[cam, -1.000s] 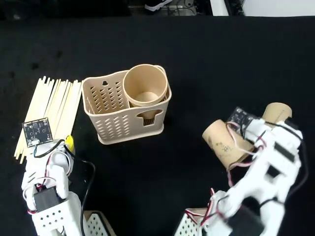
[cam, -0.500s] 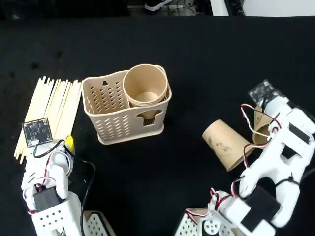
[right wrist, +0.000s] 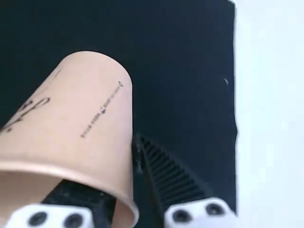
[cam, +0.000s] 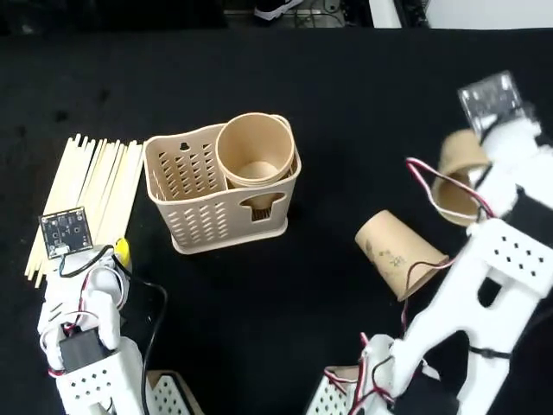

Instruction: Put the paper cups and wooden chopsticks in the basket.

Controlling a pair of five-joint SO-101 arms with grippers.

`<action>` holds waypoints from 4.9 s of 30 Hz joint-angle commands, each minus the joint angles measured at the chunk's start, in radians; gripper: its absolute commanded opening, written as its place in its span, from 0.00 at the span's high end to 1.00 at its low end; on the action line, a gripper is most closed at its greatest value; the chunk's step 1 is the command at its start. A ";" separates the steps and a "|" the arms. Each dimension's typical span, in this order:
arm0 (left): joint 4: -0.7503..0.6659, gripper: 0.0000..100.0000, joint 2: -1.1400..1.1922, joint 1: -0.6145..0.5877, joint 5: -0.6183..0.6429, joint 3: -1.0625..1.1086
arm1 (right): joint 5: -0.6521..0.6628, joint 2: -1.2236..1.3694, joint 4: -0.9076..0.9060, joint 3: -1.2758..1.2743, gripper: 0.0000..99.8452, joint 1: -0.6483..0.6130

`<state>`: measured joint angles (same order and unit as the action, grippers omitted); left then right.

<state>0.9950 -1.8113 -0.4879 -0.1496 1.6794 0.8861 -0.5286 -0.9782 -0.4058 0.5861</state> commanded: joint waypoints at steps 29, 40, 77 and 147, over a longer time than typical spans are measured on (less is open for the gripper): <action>0.003 0.75 -0.006 0.013 -0.014 0.018 | -0.526 0.432 -0.776 1.036 0.99 -0.933; 0.003 0.75 -0.006 0.013 -0.014 0.018 | -0.494 0.401 -0.787 0.947 0.99 -0.933; 0.003 0.75 -0.006 0.013 -0.014 0.018 | -0.543 0.400 -0.549 0.969 0.90 -1.033; 0.003 0.75 -0.006 0.015 -0.014 0.018 | 0.466 -0.538 -0.368 -0.418 0.99 -0.233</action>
<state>0.9950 -1.8113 -0.4879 -0.1496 1.6794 1.5090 -1.0641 -1.2329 -0.9797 0.4143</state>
